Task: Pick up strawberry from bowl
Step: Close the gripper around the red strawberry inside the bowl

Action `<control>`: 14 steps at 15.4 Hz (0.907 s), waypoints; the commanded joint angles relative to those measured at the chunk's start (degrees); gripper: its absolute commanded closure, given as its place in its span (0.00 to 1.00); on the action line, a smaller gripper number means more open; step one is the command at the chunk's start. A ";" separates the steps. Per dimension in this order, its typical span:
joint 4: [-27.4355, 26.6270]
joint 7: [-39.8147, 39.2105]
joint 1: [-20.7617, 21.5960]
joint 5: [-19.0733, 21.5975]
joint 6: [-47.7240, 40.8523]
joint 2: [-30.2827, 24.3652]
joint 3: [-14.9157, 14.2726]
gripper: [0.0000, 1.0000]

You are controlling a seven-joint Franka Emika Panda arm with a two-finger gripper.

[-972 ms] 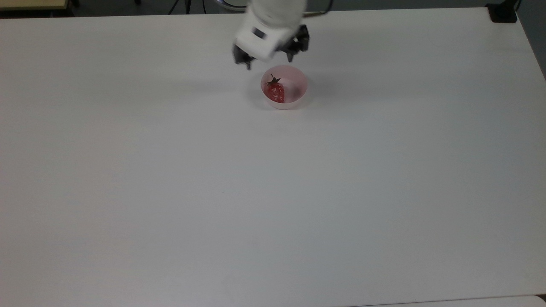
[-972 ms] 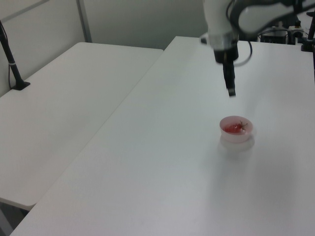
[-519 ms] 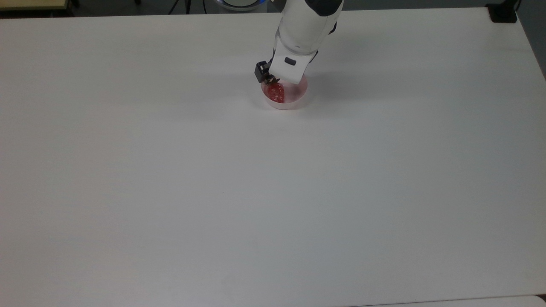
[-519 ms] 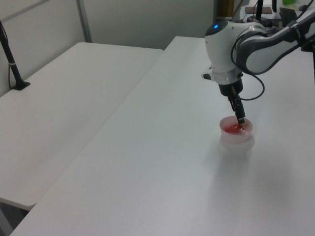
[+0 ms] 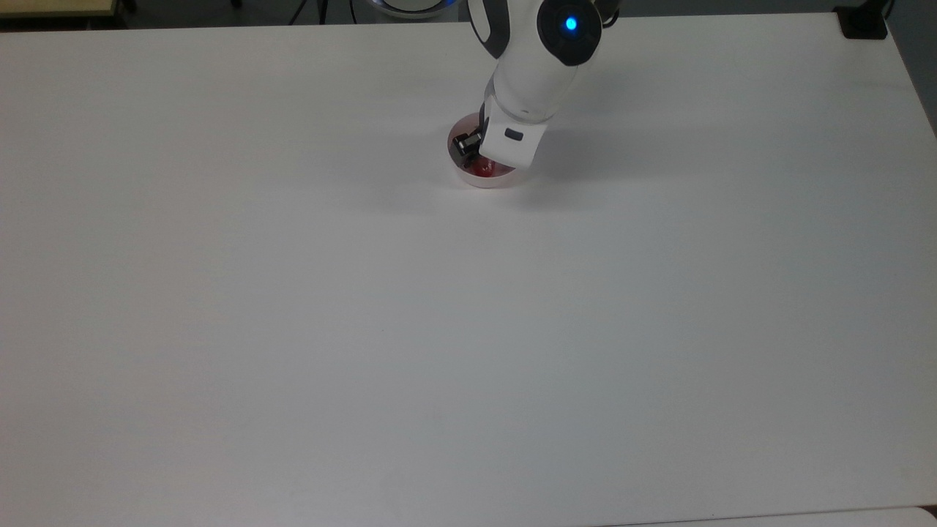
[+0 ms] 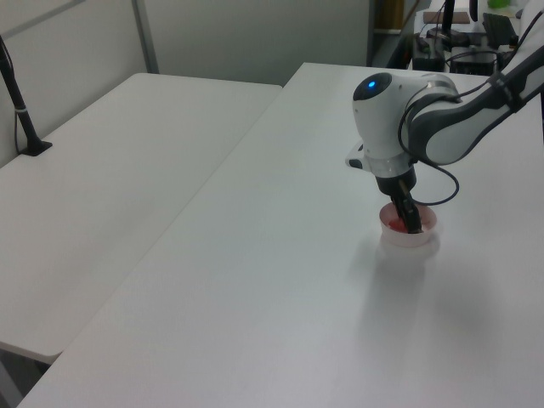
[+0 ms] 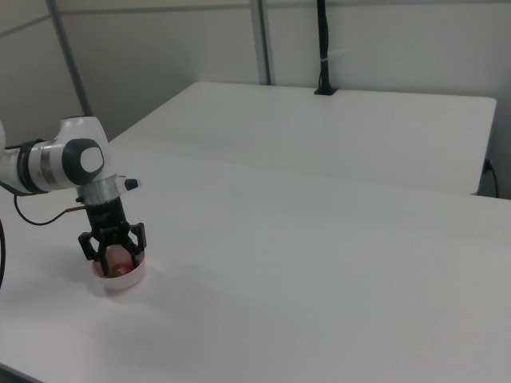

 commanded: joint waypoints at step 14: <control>2.03 0.46 -0.36 0.30 -3.74 -7.24 0.06 0.62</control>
